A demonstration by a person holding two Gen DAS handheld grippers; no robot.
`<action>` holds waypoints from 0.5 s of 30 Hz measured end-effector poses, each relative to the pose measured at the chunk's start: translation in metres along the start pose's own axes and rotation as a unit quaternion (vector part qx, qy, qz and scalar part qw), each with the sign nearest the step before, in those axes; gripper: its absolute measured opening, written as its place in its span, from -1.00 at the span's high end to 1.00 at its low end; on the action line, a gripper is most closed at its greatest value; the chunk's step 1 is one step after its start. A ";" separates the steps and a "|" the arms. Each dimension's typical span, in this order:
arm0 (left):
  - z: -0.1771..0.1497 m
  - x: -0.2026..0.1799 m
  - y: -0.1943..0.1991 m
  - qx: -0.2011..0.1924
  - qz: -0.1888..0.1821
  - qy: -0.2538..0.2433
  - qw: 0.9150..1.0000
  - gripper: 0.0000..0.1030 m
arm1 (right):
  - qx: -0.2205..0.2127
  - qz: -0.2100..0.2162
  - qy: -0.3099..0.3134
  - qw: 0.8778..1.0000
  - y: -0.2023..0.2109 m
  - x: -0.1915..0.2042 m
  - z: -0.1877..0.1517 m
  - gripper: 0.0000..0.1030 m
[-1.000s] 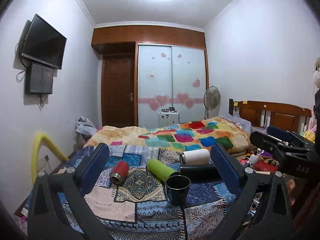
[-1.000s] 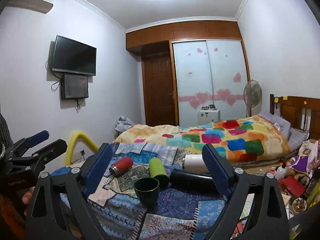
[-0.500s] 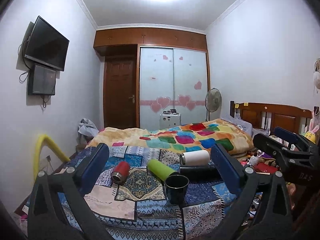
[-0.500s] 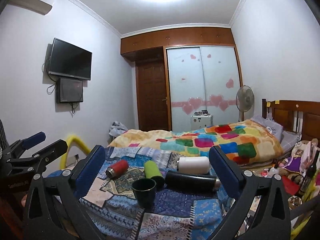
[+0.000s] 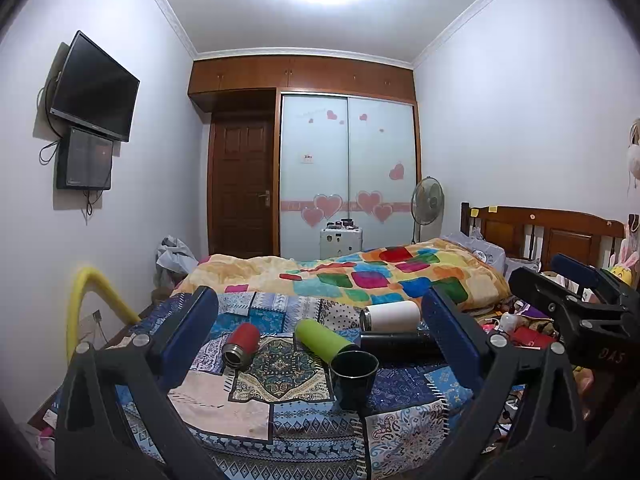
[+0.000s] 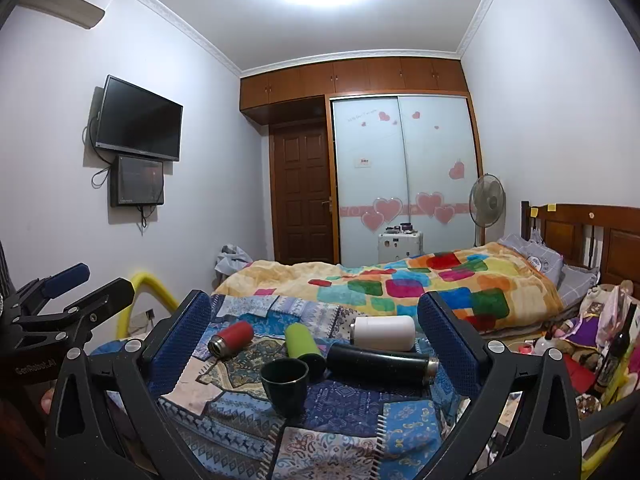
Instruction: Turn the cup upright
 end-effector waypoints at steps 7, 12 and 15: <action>-0.002 -0.002 -0.001 0.001 -0.001 0.001 1.000 -1.00 | 0.000 0.000 0.001 1.000 0.001 0.000 0.000 -1.00; -0.003 -0.003 -0.002 0.002 -0.002 0.001 1.000 -1.00 | 0.000 -0.001 0.001 1.000 0.000 -0.002 0.000 -1.00; -0.004 -0.004 -0.004 0.003 -0.004 0.001 1.000 -1.00 | 0.000 0.000 0.000 1.000 0.000 -0.002 0.001 -1.00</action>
Point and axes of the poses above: each gripper's, at about its wrist camera, not at the fingertips, and y roughly against the way its jaws point, x to its left, z to its top, the point moved 3 cm from there along -y, roughly the way its jaws point, and after that the axes turned 15 degrees about -y, right-handed, at the moved point
